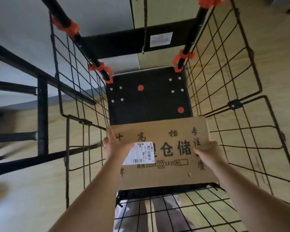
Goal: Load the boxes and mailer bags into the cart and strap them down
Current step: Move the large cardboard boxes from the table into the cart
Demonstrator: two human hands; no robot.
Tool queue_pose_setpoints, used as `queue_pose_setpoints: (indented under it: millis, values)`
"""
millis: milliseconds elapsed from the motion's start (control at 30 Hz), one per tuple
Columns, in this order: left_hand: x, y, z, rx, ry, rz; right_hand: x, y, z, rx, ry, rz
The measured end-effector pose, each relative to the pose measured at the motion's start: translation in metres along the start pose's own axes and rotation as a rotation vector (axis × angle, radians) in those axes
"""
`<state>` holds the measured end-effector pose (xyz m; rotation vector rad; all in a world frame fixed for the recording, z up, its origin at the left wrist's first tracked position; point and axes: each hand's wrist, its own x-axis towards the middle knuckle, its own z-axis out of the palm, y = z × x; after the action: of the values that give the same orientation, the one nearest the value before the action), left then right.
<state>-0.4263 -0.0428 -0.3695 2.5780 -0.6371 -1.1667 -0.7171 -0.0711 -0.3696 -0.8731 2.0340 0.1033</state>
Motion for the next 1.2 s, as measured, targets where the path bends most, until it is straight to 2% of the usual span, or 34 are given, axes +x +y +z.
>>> queue_pose_setpoints:
  millis: [433, 867, 1200]
  values:
    - [0.069, -0.025, 0.049, 0.011, -0.027, -0.066, 0.077, 0.002, 0.051, -0.062, -0.009, 0.0]
    - [0.077, -0.058, 0.073, 0.056, -0.084, -0.182, 0.096, 0.012, 0.073, -0.229, -0.091, 0.093]
    - [0.072, -0.064, 0.078, 0.11, -0.08, -0.153, 0.095, 0.019, 0.085, -0.241, -0.126, 0.176]
